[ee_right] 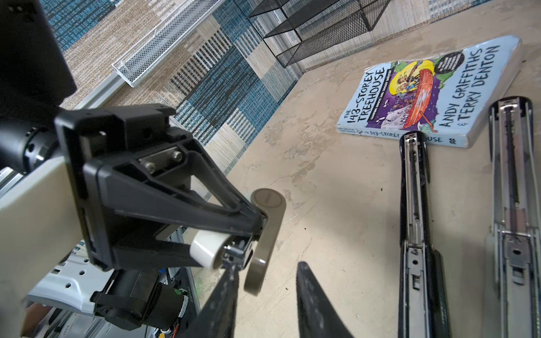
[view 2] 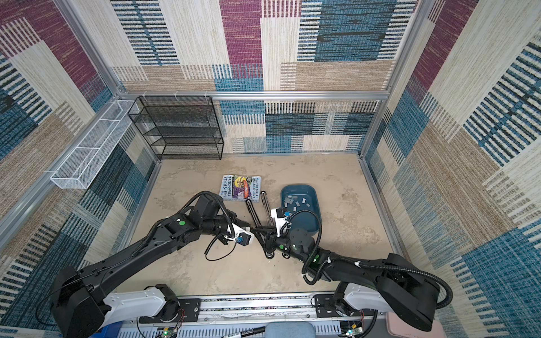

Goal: Load the staples into the stapler

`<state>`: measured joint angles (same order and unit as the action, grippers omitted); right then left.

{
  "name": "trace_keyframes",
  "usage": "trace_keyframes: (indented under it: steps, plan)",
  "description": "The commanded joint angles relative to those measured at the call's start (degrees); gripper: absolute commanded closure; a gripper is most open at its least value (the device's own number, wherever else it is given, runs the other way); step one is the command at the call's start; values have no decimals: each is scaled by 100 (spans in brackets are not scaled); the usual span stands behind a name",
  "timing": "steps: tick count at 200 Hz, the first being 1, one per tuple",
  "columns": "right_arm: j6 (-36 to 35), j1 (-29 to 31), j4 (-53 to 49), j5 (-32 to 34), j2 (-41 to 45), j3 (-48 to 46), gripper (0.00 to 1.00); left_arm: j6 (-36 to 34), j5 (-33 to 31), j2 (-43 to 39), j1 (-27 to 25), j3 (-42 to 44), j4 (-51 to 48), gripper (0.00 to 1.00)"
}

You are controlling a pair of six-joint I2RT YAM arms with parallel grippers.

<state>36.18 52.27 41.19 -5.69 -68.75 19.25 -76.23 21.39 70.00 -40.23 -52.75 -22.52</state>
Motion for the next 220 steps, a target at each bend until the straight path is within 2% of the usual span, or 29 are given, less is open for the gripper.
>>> trace_keyframes:
  steps: [1,93,122,180,220]
  plan:
    - [111,6,249,40,-143,83,68,80,138,-26,2,8,130,100]
    - [299,38,353,7,-459,154,82,118,269,-180,-1,98,257,100]
    - [369,42,490,38,-439,87,100,216,242,-214,14,131,370,100]
    - [511,44,731,332,-95,-338,100,579,437,-425,172,335,891,100]
    - [504,42,754,399,73,-456,100,1179,304,-602,278,559,1631,100]
